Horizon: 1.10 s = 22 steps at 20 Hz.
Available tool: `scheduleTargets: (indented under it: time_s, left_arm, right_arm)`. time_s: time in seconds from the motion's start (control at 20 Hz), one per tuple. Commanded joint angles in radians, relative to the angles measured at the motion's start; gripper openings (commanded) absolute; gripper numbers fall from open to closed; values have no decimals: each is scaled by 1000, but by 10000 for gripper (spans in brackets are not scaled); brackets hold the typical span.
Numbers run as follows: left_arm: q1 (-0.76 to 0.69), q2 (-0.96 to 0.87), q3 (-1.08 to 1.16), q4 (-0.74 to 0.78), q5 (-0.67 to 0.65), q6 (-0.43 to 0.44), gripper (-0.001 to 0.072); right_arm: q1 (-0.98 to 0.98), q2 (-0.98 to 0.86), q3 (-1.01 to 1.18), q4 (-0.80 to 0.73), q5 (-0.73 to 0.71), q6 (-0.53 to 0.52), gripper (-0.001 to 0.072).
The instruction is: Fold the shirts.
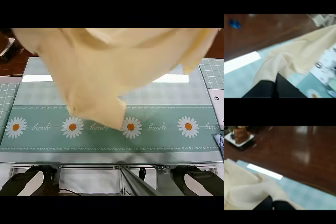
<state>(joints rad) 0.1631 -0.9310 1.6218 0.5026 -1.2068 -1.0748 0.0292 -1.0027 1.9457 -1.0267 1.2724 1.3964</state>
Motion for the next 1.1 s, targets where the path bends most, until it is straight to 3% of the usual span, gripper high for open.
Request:
scheduleTargets:
  time_s: [0.0,0.2,0.45,0.65,0.75,0.9,1.05]
  left_arm:
    - [19,116,208,280,26,-102,16]
    - [19,256,222,453,74,-129,16]
    - [19,317,222,463,48,-154,15]
    - [19,270,135,462,-76,-214,16]
    - [18,232,11,455,-83,-214,16]
    - [16,117,-174,409,-5,-214,16]
    - [-35,-47,-261,388,130,-212,16]
  right_arm:
    - [-3,179,71,-170,7,18,22]
    - [-3,311,70,-228,54,51,22]
    - [-3,333,36,-232,218,106,22]
    - [-3,333,-184,-124,294,113,22]
    - [-3,332,-378,-66,263,77,21]
    - [-3,307,-682,-109,66,43,20]
    - [-3,141,-775,-136,-82,42,20]
